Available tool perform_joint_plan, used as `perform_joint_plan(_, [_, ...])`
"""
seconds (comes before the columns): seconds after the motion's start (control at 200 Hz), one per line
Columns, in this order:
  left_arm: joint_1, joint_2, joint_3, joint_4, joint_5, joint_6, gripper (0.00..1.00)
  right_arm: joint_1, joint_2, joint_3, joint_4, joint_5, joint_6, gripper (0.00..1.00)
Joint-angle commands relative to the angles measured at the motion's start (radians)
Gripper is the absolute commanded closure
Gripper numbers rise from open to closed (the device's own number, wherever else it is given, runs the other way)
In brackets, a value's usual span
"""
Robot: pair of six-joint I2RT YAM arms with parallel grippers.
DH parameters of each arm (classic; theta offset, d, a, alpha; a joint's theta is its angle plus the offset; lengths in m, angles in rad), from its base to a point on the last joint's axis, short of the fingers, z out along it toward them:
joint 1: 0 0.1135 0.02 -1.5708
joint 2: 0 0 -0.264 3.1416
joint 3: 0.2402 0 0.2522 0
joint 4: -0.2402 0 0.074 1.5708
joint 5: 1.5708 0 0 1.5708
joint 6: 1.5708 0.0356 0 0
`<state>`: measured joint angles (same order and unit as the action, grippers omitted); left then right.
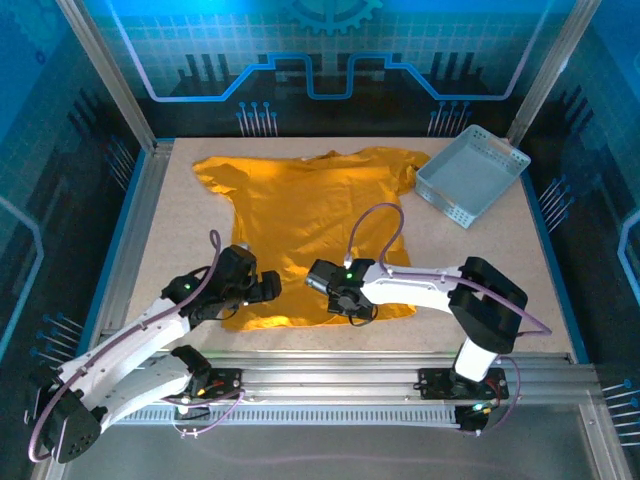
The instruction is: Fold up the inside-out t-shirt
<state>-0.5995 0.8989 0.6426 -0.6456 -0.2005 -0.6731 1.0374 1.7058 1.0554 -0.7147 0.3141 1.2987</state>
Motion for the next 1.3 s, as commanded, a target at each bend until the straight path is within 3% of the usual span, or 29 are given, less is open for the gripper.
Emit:
perform_joint_plan(0.0, [0.009, -0.018, -0.015, 0.021, 0.030, 0.021, 0.06, -0.013, 0.027, 0.020, -0.007, 0.019, 0.043, 0.52])
perform_joint_plan(0.28, [-0.002, 0.064, 0.015, 0.069, 0.088, 0.055, 0.08, -0.016, -0.074, 0.005, -0.038, 0.077, 0.039, 1.00])
perform_joint_plan(0.4, [-0.084, 0.133, 0.076, 0.104, 0.070, 0.110, 0.08, -0.020, -0.196, 0.003, -0.058, 0.123, 0.014, 1.00])
perform_joint_plan(0.5, [-0.202, 0.153, 0.103, 0.174, 0.030, 0.189, 0.06, -0.034, -0.281, 0.019, -0.070, 0.130, -0.020, 1.00])
perform_joint_plan(0.675, [-0.361, 0.155, 0.088, 0.347, -0.030, 0.339, 0.01, -0.062, -0.340, 0.066, -0.086, 0.098, -0.073, 1.00])
perform_joint_plan(0.885, [-0.408, 0.315, 0.138, 0.410, -0.091, 0.411, 0.01, -0.071, -0.357, 0.095, -0.076, 0.065, -0.105, 1.00])
perform_joint_plan(1.036, [-0.408, 0.425, 0.193, 0.374, -0.275, 0.353, 0.01, -0.074, -0.374, 0.088, -0.071, 0.056, -0.103, 1.00])
perform_joint_plan(1.126, [-0.404, 0.456, 0.199, 0.393, -0.324, 0.339, 0.01, -0.076, -0.392, 0.073, -0.067, 0.054, -0.102, 1.00])
perform_joint_plan(1.191, [-0.399, 0.475, 0.211, 0.384, -0.354, 0.328, 0.10, -0.076, -0.406, 0.062, -0.061, 0.051, -0.098, 1.00])
perform_joint_plan(1.296, [-0.386, 0.478, 0.230, 0.386, -0.371, 0.332, 0.38, -0.077, -0.422, 0.048, -0.061, 0.054, -0.096, 1.00])
